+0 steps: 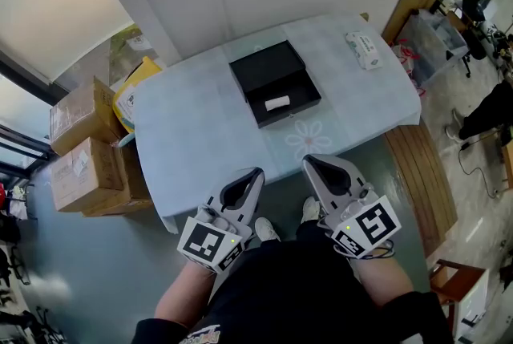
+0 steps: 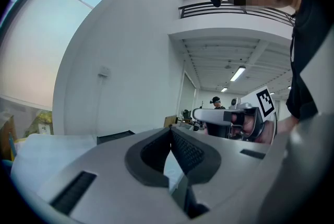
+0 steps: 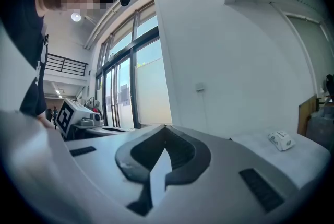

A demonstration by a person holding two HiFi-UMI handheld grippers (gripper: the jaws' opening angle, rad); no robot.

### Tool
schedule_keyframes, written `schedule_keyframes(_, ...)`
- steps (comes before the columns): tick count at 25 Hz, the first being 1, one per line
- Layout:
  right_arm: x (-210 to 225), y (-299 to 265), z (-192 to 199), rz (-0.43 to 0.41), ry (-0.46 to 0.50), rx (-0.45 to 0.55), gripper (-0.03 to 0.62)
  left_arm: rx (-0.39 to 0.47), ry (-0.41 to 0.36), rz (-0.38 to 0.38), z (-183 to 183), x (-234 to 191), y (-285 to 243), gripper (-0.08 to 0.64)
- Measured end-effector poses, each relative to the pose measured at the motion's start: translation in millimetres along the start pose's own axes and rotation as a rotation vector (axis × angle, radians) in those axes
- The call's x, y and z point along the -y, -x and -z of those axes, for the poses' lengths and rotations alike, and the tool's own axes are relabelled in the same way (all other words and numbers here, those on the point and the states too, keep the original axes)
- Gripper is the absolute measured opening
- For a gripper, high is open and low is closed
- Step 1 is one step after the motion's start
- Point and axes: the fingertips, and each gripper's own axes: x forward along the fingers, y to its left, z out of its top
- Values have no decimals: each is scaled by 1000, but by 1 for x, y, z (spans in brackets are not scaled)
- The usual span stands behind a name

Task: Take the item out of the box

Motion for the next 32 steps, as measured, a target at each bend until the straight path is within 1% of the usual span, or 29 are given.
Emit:
schedule_keyframes(8, 45, 4, -8, -31, 3, -18, 9, -3, 2, -50, -7, 5, -37, 9)
schedule_keyframes(19, 102, 4, -1, -102, -22, -28, 9, -47, -34, -127, 4, 16, -90, 9)
schedule_keyframes(27, 138, -2, 4, -164, -37, -47, 9, -84, -12, -205, 24, 7, -125, 9)
schedule_keyframes(32, 157, -3, 11, -196, -48, -62, 9, -103, -11, -234, 34, 6, -142, 9)
